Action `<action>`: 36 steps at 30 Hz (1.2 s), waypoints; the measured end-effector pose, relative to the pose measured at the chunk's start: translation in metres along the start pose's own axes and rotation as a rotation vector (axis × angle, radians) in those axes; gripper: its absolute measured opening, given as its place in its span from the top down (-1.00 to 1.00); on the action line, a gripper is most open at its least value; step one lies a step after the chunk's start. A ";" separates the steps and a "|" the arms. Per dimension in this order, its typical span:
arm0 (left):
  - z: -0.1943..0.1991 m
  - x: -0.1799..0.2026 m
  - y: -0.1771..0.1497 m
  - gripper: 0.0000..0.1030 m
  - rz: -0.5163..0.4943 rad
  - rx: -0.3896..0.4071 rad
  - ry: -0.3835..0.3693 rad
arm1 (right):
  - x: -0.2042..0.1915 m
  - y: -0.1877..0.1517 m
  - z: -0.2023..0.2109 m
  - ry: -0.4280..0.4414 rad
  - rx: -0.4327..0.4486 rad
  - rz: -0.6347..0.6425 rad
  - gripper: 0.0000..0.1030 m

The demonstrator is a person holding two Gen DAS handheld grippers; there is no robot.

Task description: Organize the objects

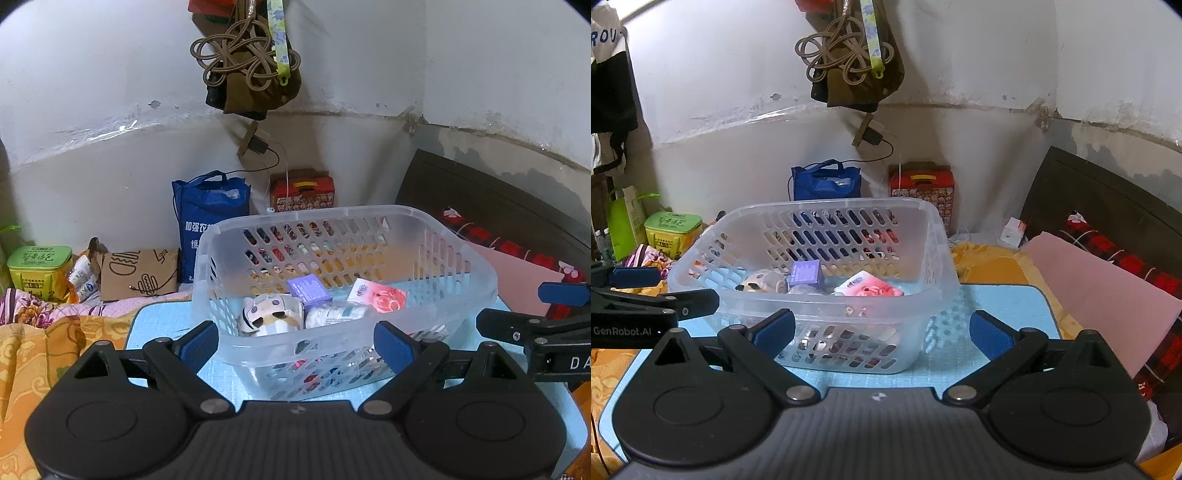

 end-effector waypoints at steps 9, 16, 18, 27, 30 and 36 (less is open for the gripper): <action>0.000 0.001 -0.002 -0.81 -0.002 -0.009 -0.008 | 0.000 0.000 -0.001 0.002 0.001 0.000 -1.00; -0.001 -0.002 -0.002 -0.81 0.001 -0.007 0.002 | -0.001 -0.001 -0.002 0.002 0.001 0.004 -1.00; -0.001 -0.002 -0.002 -0.81 0.005 -0.006 0.001 | -0.001 -0.001 -0.002 0.002 0.001 0.005 -1.00; -0.003 -0.002 -0.002 -0.81 0.001 -0.008 -0.001 | -0.004 -0.001 -0.002 -0.001 0.001 0.011 -1.00; -0.003 -0.002 -0.003 -0.81 0.003 -0.009 -0.003 | -0.004 -0.001 -0.002 -0.001 0.000 0.016 -1.00; -0.001 -0.003 -0.001 -0.81 0.025 -0.002 -0.008 | -0.005 -0.001 -0.002 -0.002 0.000 0.015 -1.00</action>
Point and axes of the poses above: each gripper's, at about its wrist camera, not at the fingertips, and z roughly against the way its jaws point, x to its right, y to its top, the point moved 7 cm from there along -z, roughly the way its jaws point, and after that the axes turned 6 degrees about x, right-handed, at the moved point
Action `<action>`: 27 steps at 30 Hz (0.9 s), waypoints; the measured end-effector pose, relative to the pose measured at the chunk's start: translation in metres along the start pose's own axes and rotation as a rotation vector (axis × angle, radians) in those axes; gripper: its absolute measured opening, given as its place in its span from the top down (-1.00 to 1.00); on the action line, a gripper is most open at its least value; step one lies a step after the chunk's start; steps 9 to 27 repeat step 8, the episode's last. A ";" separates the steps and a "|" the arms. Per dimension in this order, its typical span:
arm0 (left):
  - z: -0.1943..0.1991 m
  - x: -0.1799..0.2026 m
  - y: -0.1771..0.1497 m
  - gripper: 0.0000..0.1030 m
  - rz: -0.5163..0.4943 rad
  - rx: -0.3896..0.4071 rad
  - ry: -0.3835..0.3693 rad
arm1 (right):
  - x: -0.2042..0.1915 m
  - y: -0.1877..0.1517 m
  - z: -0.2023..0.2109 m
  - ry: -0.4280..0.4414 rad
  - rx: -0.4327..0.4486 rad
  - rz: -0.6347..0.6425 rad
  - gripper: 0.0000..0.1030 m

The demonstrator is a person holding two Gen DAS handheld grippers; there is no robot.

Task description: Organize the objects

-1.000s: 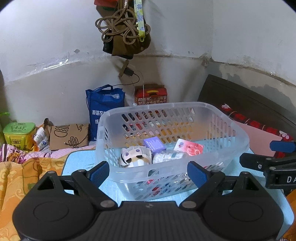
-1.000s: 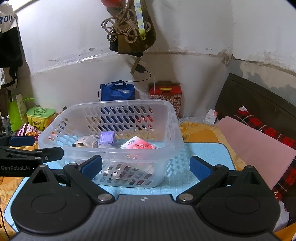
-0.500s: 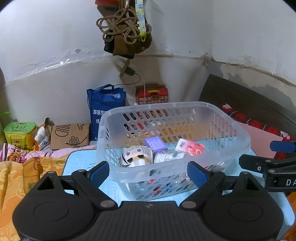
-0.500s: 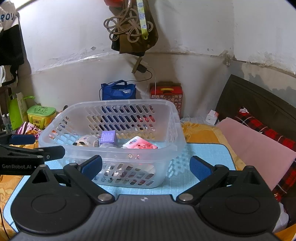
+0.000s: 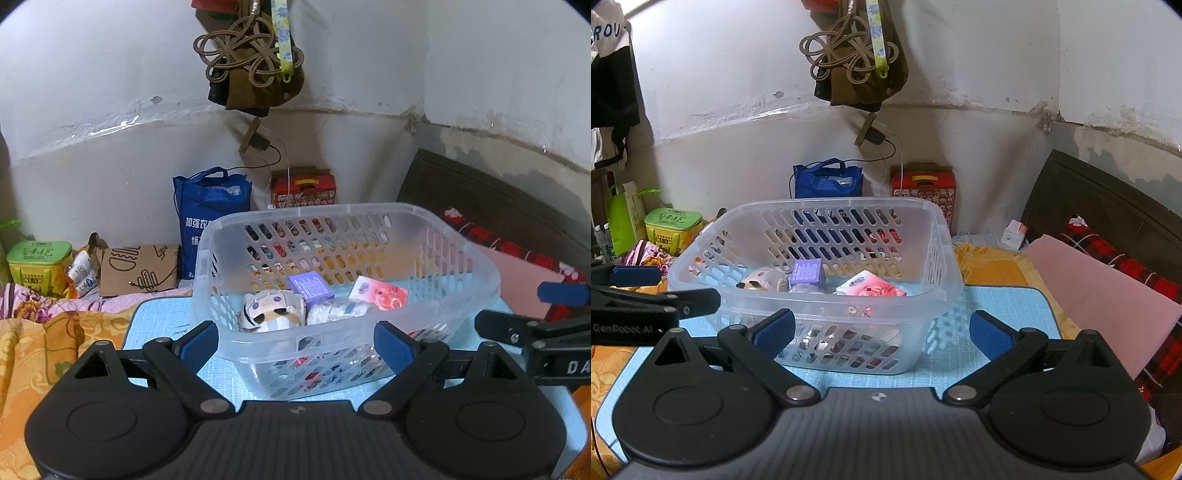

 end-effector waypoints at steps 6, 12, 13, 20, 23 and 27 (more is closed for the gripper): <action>0.002 -0.004 0.005 -0.81 0.009 0.022 0.016 | 0.000 0.000 0.000 0.000 0.000 -0.001 -1.00; -0.001 -0.003 0.003 -0.81 -0.001 0.013 0.018 | 0.000 0.000 0.000 0.000 0.000 -0.001 -1.00; -0.001 -0.003 0.003 -0.81 -0.001 0.013 0.018 | 0.000 0.000 0.000 0.000 0.000 -0.001 -1.00; -0.001 -0.003 0.003 -0.81 -0.001 0.013 0.018 | 0.000 0.000 0.000 0.000 0.000 -0.001 -1.00; -0.001 -0.003 0.003 -0.81 -0.001 0.013 0.018 | 0.000 0.000 0.000 0.000 0.000 -0.001 -1.00; -0.001 -0.003 0.003 -0.81 -0.001 0.013 0.018 | 0.000 0.000 0.000 0.000 0.000 -0.001 -1.00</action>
Point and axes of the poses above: each gripper's, at about its wrist camera, not at the fingertips, and z roughly against the way its jaws point, x to its right, y to its top, the point moved 7 cm from there along -z, roughly the way its jaws point, and after that the axes turned 6 degrees about x, right-handed, at the moved point
